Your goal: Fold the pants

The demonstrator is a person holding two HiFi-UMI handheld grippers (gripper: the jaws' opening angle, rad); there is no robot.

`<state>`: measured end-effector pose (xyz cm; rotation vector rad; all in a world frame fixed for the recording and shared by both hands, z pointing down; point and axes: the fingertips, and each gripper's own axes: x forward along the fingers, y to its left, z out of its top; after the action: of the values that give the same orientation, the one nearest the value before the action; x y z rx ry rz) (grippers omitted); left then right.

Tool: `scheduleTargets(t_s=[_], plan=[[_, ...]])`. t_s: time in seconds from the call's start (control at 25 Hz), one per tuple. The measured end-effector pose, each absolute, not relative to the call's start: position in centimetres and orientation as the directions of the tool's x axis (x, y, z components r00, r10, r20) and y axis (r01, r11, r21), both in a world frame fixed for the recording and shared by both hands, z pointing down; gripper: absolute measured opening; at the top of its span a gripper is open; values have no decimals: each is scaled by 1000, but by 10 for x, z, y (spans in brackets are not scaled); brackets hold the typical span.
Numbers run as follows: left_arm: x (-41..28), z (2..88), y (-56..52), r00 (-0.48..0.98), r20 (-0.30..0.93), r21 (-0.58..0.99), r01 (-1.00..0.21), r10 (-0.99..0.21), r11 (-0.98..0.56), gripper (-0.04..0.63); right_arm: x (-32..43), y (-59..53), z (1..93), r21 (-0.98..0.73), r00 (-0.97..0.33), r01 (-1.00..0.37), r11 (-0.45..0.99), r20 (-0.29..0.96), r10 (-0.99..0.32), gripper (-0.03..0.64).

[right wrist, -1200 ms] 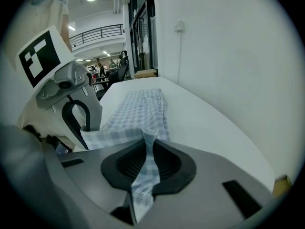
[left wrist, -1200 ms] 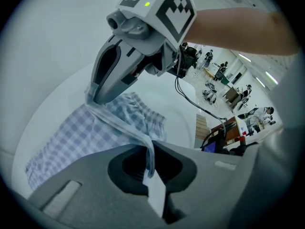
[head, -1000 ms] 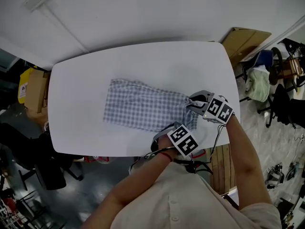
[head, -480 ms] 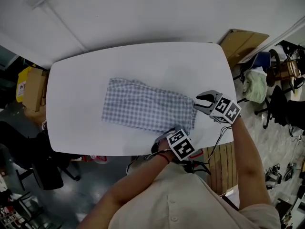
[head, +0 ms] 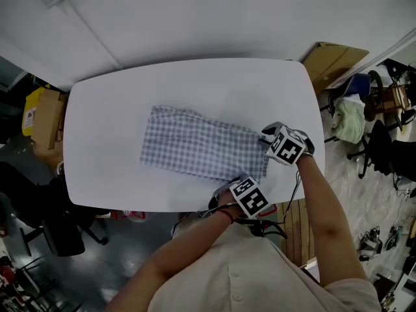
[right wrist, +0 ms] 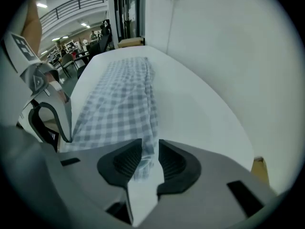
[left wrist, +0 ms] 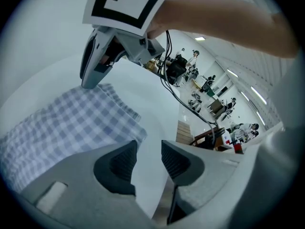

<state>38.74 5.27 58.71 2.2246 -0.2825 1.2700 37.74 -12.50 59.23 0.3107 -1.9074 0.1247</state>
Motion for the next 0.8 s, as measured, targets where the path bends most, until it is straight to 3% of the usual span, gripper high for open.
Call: scheduleTargets(t_s=[0.32, 0.6, 0.8], plan=[[391, 584, 56, 582, 811, 379, -454, 54, -806, 158, 400, -124, 606, -10, -314, -425, 905, 940, -137, 106], [389, 550, 51, 757, 653, 648, -537, 32, -541, 164, 409, -129, 605, -161, -425, -562, 811, 898, -116, 106], [371, 534, 48, 766, 643, 638, -535, 1, -554, 164, 419, -136, 596, -215, -457, -615, 759, 881, -121, 109]])
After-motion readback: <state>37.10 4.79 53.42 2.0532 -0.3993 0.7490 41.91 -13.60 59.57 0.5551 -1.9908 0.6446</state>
